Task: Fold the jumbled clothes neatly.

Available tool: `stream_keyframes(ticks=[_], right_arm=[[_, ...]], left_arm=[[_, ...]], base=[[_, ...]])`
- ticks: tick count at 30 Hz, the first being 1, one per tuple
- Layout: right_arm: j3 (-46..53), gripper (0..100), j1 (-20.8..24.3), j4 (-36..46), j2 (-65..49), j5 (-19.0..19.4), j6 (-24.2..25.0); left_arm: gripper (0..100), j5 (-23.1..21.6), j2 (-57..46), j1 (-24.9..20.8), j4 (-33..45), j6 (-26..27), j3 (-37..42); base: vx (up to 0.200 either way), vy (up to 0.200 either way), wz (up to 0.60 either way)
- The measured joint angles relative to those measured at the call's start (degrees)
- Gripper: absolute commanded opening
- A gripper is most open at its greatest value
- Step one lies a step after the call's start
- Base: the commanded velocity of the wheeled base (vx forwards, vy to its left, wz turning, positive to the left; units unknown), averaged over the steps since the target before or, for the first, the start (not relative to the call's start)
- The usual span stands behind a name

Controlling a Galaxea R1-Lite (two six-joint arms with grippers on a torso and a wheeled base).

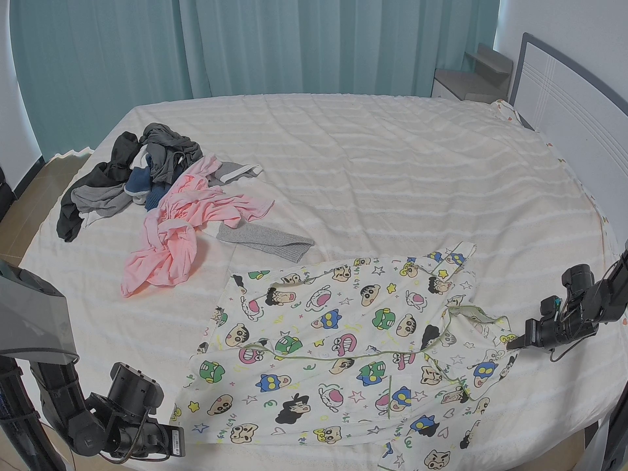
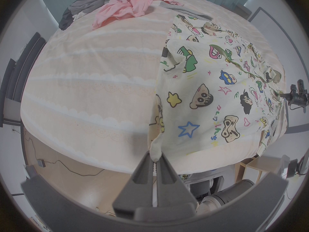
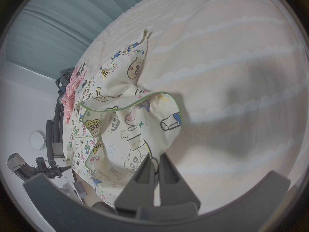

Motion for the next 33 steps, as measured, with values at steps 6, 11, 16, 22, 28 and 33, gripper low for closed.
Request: stream_keyframes(ticks=[6,11,16,22,28,33], right_arm=[[-1.2,0,-1.4,4.1,-0.9,-1.9,-3.7],[-1.4,0,-1.7,4.5,-1.3,-4.0,-4.0],[-1.5,0,-1.8,6.5,-1.5,-5.4,-4.8],[-2.1,0,-1.8,8.6,-1.9,-6.6,-6.3],[-2.2,0,-1.8,8.7,-2.0,-8.6,-6.6],[-2.3,0,-1.8,8.7,-2.0,-9.8,-7.8]], left_arm=[[0,0.1,0.0,0.0,0.0,0.1,0.0],[0,0.1,0.0,0.0,0.0,0.1,0.0],[0,0.1,0.0,0.0,0.1,0.3,0.0],[0,0.1,0.1,0.0,0.1,2.0,0.0],[0,0.1,0.1,0.0,0.1,2.0,0.0],[0,0.1,0.2,-0.2,0.1,2.1,0.0]], base=[[0.000,0.000,0.00],[0.000,0.000,0.00],[0.000,0.000,0.00],[0.000,0.000,0.00],[0.000,0.000,0.00],[0.000,0.000,0.00]])
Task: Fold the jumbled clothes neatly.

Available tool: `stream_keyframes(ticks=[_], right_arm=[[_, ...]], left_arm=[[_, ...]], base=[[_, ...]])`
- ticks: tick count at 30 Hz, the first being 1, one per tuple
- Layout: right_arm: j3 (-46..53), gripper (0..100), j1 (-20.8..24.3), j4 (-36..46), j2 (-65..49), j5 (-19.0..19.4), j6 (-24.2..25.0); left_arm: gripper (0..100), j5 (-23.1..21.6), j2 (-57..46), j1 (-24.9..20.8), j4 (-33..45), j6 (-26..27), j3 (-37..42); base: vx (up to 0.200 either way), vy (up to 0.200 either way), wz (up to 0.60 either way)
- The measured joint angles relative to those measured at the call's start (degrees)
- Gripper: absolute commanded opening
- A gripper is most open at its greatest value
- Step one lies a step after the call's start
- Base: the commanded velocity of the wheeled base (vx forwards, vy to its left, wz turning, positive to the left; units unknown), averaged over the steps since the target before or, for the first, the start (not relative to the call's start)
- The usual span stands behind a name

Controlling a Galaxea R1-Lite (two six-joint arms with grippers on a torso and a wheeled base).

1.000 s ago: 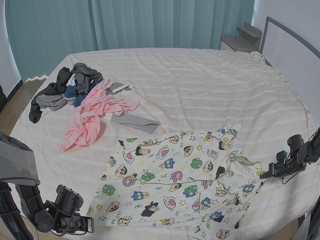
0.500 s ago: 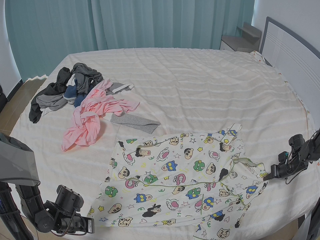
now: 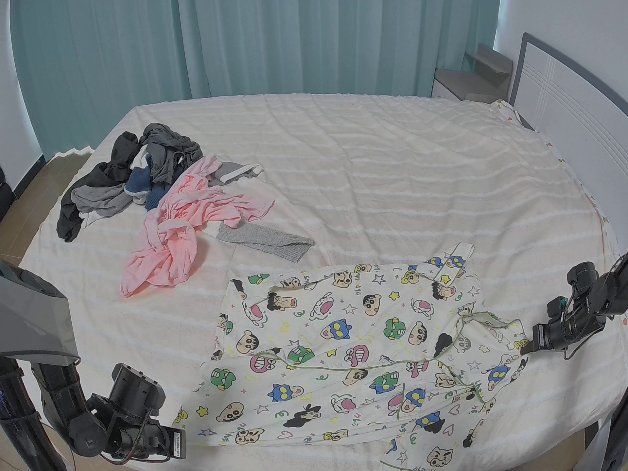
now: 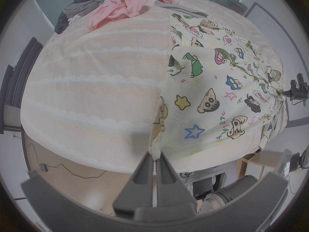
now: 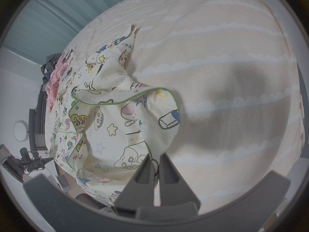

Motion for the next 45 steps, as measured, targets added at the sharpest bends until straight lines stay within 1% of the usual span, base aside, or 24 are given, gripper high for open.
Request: stream_keyframes(ticks=[3,4,6,7,19,25,28,32,33,35,36,41,45], right_arm=[[0.0,0,0.0,0.0,0.0,-0.1,-0.3],[0.0,100,0.0,0.0,0.0,-0.1,-0.4],[0.0,100,0.1,0.0,0.0,-0.2,-0.4],[0.0,100,0.1,-0.1,0.0,-0.2,-0.5],[1.0,100,0.1,-0.4,-0.5,-0.2,-0.6],[1.7,100,-0.6,-1.4,-1.8,0.4,-0.2],[2.2,100,-0.9,-3.0,-3.1,0.8,0.7],[3.4,100,-0.7,-5.4,-5.4,1.2,2.4],[4.2,100,-0.4,-6.5,-6.7,1.2,3.0],[4.6,100,-0.2,-7.1,-7.4,1.3,3.2],[5.1,100,-0.1,-7.6,-8.1,1.3,3.4],[8.1,100,1.0,-10.0,-12.2,1.4,4.4],[11.1,100,2.5,-11.5,-16.4,1.5,5.4]], left_arm=[[0,0.0,0.0,-0.4,0.0,0.0,0.0],[0,0.0,0.0,-0.4,0.0,0.0,0.0],[0,0.0,0.1,-0.5,0.0,0.0,0.0],[100,0.1,0.1,-0.5,0.0,0.0,0.0],[100,-0.2,-1.2,-0.7,-0.6,-0.3,0.0],[100,-0.5,-7.2,-0.1,-0.4,-0.5,-0.4],[100,-0.5,-11.2,0.4,0.7,-0.4,-3.6],[100,0.6,-14.3,0.8,6.4,-0.2,-12.2],[100,1.3,-14.8,0.9,10.3,-0.2,-17.2],[100,1.6,-14.8,1.0,12.4,-0.1,-20.1],[100,2.0,-14.6,1.1,14.4,-0.1,-23.0],[100,3.9,-11.4,1.0,21.6,1.3,-37.0],[100,5.5,-5.8,0.8,25.1,4.3,-48.5]], base=[[0.000,0.000,0.00],[0.000,0.000,0.00],[0.000,0.000,0.00],[0.000,0.000,0.00],[0.000,0.000,0.00],[0.000,0.000,0.00],[0.000,0.000,0.00],[0.000,0.000,0.00],[0.000,0.000,0.00],[0.000,0.000,0.00],[0.000,0.000,0.00],[0.000,0.000,0.00],[0.000,0.000,0.00]])
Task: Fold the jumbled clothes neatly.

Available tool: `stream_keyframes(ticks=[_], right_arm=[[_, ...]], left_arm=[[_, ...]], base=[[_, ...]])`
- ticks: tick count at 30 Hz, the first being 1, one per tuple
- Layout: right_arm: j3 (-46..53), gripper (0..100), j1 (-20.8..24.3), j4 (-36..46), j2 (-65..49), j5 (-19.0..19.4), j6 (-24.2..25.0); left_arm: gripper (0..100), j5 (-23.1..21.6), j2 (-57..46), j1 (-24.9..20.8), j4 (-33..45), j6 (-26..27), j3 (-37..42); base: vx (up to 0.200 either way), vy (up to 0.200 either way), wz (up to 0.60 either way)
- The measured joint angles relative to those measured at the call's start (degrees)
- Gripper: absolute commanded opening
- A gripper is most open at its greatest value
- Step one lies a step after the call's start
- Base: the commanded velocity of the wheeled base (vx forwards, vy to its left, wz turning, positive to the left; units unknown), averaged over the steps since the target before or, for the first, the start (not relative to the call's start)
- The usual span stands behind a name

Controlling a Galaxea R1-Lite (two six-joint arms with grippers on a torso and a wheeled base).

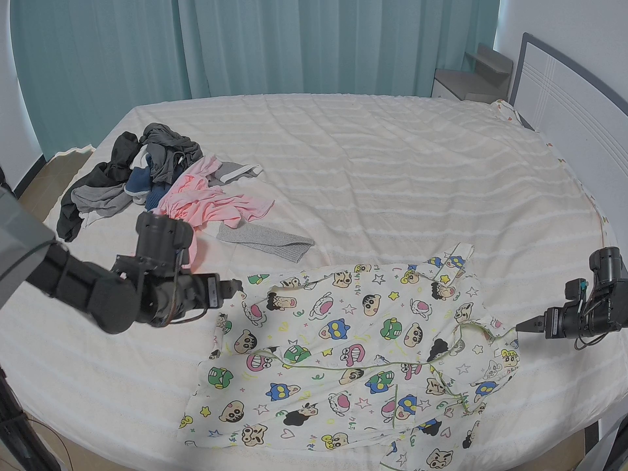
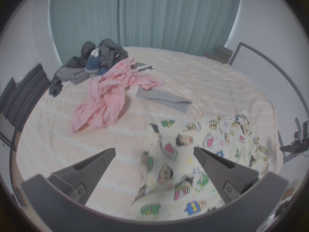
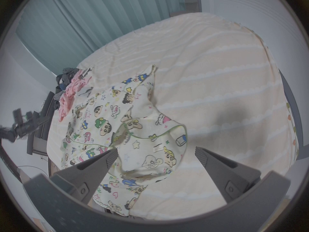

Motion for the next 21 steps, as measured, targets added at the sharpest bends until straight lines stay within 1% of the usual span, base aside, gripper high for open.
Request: stream_keyframes(ticks=[6,8,11,17,21], right_arm=[[5.9,100,3.1,-2.0,-9.2,0.1,2.3],[7.4,100,3.8,-2.2,-11.2,0.1,2.6],[8.6,100,4.4,-2.5,-13.4,0.1,3.0],[9.5,100,5.6,-2.8,-14.7,0.2,3.4],[9.9,100,5.9,-2.8,-14.7,0.2,3.4]], left_arm=[[100,3.2,12.6,-1.4,2.0,4.5,-14.4],[100,3.7,15.0,-1.8,2.1,5.0,-16.3],[100,4.2,17.6,-2.5,2.0,5.0,-17.4],[100,4.9,20.0,-3.2,-1.2,1.8,-17.6],[100,6.3,20.8,-3.6,-2.8,1.2,-17.2]], base=[[0.000,0.000,0.00],[0.000,0.000,0.00],[0.000,0.000,0.00],[0.000,0.000,0.00],[0.000,0.000,0.00]])
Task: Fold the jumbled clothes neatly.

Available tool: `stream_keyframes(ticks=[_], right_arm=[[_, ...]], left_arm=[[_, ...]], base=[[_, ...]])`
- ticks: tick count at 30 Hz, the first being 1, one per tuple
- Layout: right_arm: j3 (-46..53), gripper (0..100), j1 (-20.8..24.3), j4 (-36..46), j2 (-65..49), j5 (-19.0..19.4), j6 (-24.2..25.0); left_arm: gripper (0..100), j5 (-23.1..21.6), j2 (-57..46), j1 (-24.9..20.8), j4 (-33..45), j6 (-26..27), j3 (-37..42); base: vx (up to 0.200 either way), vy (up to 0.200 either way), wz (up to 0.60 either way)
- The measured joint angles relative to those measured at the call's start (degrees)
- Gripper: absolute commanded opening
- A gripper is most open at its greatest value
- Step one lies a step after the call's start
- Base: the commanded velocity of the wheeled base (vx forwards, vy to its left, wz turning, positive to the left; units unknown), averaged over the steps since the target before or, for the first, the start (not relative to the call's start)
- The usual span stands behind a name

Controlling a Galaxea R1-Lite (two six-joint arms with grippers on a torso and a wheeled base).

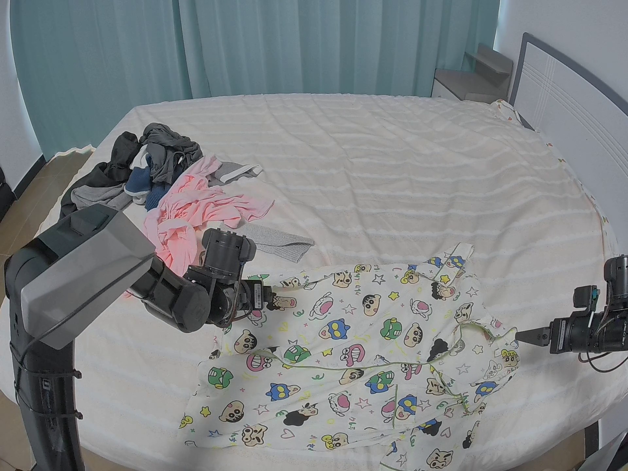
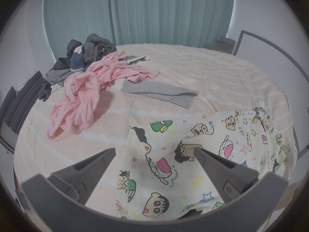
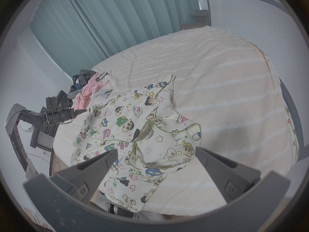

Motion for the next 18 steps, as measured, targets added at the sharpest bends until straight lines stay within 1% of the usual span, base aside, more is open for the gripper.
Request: stream_keyframes(ticks=[5,8,11,14,18], right_arm=[[0.1,100,0.1,-0.1,0.3,0.0,0.0],[0.1,100,0.2,-0.1,0.6,0.0,0.0],[0.1,100,0.3,-0.1,0.7,0.0,0.0],[0.1,100,0.5,-0.1,0.8,0.0,0.0],[0.0,100,0.8,-0.1,0.9,0.0,0.0]], left_arm=[[100,0.2,0.4,-0.8,-1.1,-1.1,0.4],[100,0.3,0.5,-1.1,-2.5,-2.9,0.2],[100,0.4,0.8,-1.3,-2.7,-3.1,-0.2],[100,1.1,1.3,-1.3,-2.8,-2.9,-0.7],[100,1.4,1.9,-1.4,-2.7,-0.1,-0.1]], base=[[0.000,0.000,0.00],[0.200,0.000,0.00],[0.200,0.000,0.00],[0.000,0.000,0.00],[0.000,0.000,0.00]])
